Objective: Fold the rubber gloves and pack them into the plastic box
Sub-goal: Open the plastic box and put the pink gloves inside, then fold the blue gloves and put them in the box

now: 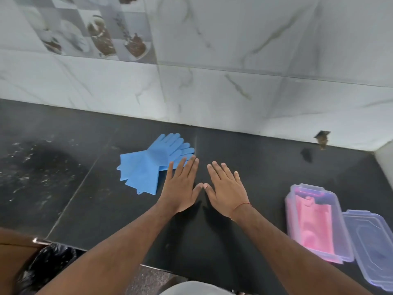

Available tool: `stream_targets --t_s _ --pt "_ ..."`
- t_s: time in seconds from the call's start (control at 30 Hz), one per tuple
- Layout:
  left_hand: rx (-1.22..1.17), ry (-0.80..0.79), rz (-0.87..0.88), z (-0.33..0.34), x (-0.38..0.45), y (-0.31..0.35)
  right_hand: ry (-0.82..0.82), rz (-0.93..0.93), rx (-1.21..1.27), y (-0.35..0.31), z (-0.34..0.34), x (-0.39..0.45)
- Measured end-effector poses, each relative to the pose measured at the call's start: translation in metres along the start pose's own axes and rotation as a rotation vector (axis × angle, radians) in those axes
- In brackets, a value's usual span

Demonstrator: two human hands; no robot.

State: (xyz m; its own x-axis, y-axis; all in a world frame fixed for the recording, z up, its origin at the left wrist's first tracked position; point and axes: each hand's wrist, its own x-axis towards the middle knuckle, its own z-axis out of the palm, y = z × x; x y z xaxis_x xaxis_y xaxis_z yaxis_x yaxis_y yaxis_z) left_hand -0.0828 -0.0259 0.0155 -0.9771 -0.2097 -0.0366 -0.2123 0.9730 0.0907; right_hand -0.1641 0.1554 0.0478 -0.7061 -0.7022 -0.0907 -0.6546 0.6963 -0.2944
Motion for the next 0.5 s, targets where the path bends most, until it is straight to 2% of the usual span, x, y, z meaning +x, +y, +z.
stream_targets --t_s 0.27,0.4,0.5 --pt "-0.065 -0.110 -0.323 0.006 -0.021 -0.130 -0.130 -0.013 0.112 -0.096 0.045 0.061" --pt "-0.271 -0.204 -0.563 0.009 -0.013 -0.163 -0.228 0.196 0.356 -0.125 0.063 0.088" --pt "-0.358 -0.257 -0.610 0.011 -0.007 -0.174 -0.307 0.427 0.622 -0.140 0.070 0.104"
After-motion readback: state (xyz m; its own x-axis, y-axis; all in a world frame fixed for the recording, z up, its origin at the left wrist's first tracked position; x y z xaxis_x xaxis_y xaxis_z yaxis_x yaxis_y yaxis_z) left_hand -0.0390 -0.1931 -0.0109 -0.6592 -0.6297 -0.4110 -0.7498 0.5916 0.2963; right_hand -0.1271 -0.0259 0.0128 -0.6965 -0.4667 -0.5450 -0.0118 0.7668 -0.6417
